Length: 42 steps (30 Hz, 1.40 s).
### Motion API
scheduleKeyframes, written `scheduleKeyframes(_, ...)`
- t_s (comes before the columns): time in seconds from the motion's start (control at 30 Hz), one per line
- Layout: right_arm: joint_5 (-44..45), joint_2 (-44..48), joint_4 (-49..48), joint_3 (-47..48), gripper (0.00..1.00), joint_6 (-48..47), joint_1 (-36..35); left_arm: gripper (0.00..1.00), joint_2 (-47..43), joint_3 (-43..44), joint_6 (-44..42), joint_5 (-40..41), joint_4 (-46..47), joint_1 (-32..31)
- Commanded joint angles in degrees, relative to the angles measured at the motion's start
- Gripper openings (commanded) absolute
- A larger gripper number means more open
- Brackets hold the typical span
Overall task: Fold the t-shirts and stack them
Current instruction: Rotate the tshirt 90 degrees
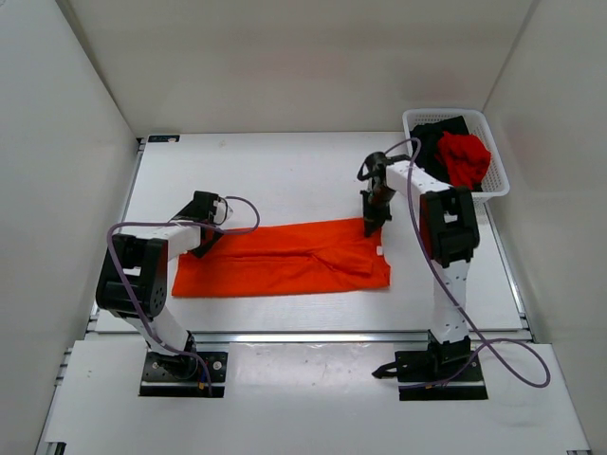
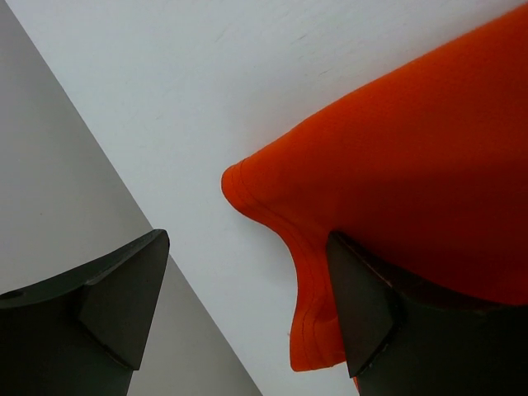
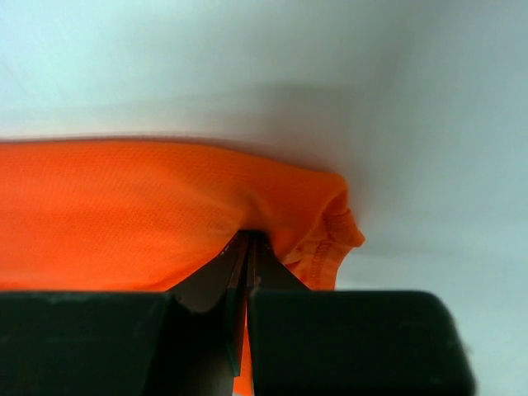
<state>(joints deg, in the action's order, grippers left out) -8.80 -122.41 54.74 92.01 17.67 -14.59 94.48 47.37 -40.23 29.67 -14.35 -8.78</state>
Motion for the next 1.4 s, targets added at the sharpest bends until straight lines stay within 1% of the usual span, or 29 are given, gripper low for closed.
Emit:
scheduleKeyframes(0.0,5.45,-8.43,-0.26,13.06,0.00,-1.06,0.88,0.88,0.18,-1.32,0.24,0.65,-1.82,1.48)
scheduleKeyframes(0.03,5.37,-11.33,0.19,15.72,0.00,-0.71,0.62,0.88,0.01,-0.97,0.59,0.04,-2.43,1.57)
scheduleKeyframes(0.1,4.23,-14.77,0.19,25.46,0.00,-0.01,1.14,0.88,-0.34,-0.88,0.85,-1.36,-4.01,1.40)
scheduleKeyframes(0.17,3.18,-17.85,0.11,32.40,0.00,-0.62,0.88,0.89,-1.05,-0.36,1.38,-3.03,-5.95,1.13)
scheduleKeyframes(0.2,2.74,-18.73,-0.85,35.93,0.02,-1.14,0.01,0.90,-1.40,-0.09,1.47,-4.00,-7.35,1.04)
scheduleKeyframes(0.23,1.86,-17.96,-1.12,38.83,0.07,-1.41,0.26,0.90,-1.49,0.43,1.47,-4.53,-9.36,0.87)
scheduleKeyframes(0.3,2.03,-15.95,-1.39,41.05,0.13,-2.11,0.52,0.89,-1.84,0.53,1.99,-5.85,-11.05,0.25)
scheduleKeyframes(0.33,2.55,-14.02,-1.39,41.93,0.13,-2.20,1.22,0.89,-2.10,0.35,1.56,-6.11,-11.75,0.69)
scheduleKeyframes(0.4,2.82,-10.25,-0.43,41.24,0.18,-2.11,3.32,0.89,-2.45,-0.09,2.08,-6.47,-12.11,-0.01)
scheduleKeyframes(0.5,2.30,-2.06,-1.30,35.20,0.19,-2.20,6.58,0.89,-3.60,-0.53,2.70,-6.64,-12.90,-0.54)
scheduleKeyframes(0.53,1.51,1.44,-1.13,30.73,0.21,-1.68,7.72,0.89,-4.12,-0.53,3.13,-6.73,-13.16,-0.80)
scheduleKeyframes(0.57,0.72,5.74,-1.65,28.60,0.22,-1.94,8.60,0.89,-4.91,-0.18,3.40,-7.34,-13.68,-0.98)
scheduleKeyframes(0.6,-0.51,7.69,-2.61,23.01,0.24,-2.55,8.96,0.89,-5.35,-0.09,4.18,-6.91,-13.95,-0.98)
scheduleKeyframes(0.63,-0.61,11.71,-3.06,17.04,0.25,-2.64,9.05,0.91,-5.79,-0.35,4.37,-7.26,-14.21,-0.98)
scheduleKeyframes(0.67,-0.52,15.76,-4.54,14.02,0.26,-2.73,8.62,0.91,-6.14,0.26,4.89,-7.26,-14.56,-0.63)
scheduleKeyframes(0.77,0.97,24.20,-6.65,-1.61,0.30,-4.05,6.60,0.93,-8.25,0.18,5.86,-7.26,-15.26,-0.10)
scheduleKeyframes(0.87,-0.86,29.67,-10.16,-10.50,0.33,-2.47,6.24,0.97,-11.14,0.52,7.44,-8.05,-15.80,0.25)
scheduleKeyframes(0.9,-0.87,31.51,-11.31,-12.19,0.35,-1.34,6.24,0.98,-12.55,0.35,7.88,-8.14,-15.62,0.25)
scheduleKeyframes(0.97,-1.57,34.59,-18.23,-19.46,0.38,1.57,6.76,0.99,-14.48,-0.17,9.37,-7.79,-14.92,0.16)
scheduleKeyframes(1.0,-4.45,36.78,-22.62,-21.67,0.39,4.45,7.72,0.99,-15.71,-0.44,10.68,-7.44,-14.05,0.34)
scheduleKeyframes(1.03,-6.91,37.85,-25.62,-26.48,0.43,9.00,8.26,0.99,-16.07,-0.53,11.39,-6.83,-13.52,0.34)
scheduleKeyframes(1.07,-8.07,40.47,-31.22,-31.31,0.53,10.87,9.48,0.98,-16.86,-0.36,12.10,-6.21,-12.82,0.60)
scheduleKeyframes(1.1,-9.03,42.67,-36.67,-36.32,0.58,15.16,10.19,0.98,-17.13,0.08,13.49,-5.25,-12.20,1.21)
scheduleKeyframes(1.17,-7.03,45.66,-43.19,-43.27,0.68,20.89,9.67,0.98,-16.43,1.49,15.61,-5.58,-11.58,3.75)
scheduleKeyframes(1.2,-5.46,46.99,-46.27,-44.79,0.69,22.13,8.80,0.98,-14.86,2.80,16.23,-6.20,-12.10,4.81)
scheduleKeyframes(1.27,-1.77,47.00,-47.88,-48.66,0.69,25.55,7.48,0.97,-11.34,5.44,18.94,-9.09,-14.21,8.49)
scheduleKeyframes(1.3,-0.79,47.09,-47.45,-49.81,0.66,25.92,7.30,0.96,-8.72,7.19,19.65,-10.15,-15.61,8.69)
scheduleKeyframes(1.33,0.17,46.48,-46.84,-49.65,0.65,27.75,7.21,0.95,-7.56,7.90,20.62,-11.99,-17.10,11.65)
scheduleKeyframes(1.37,0.36,45.69,-47.53,-49.99,0.62,28.55,6.60,0.93,-5.73,9.39,20.89,-13.57,-17.72,12.72)
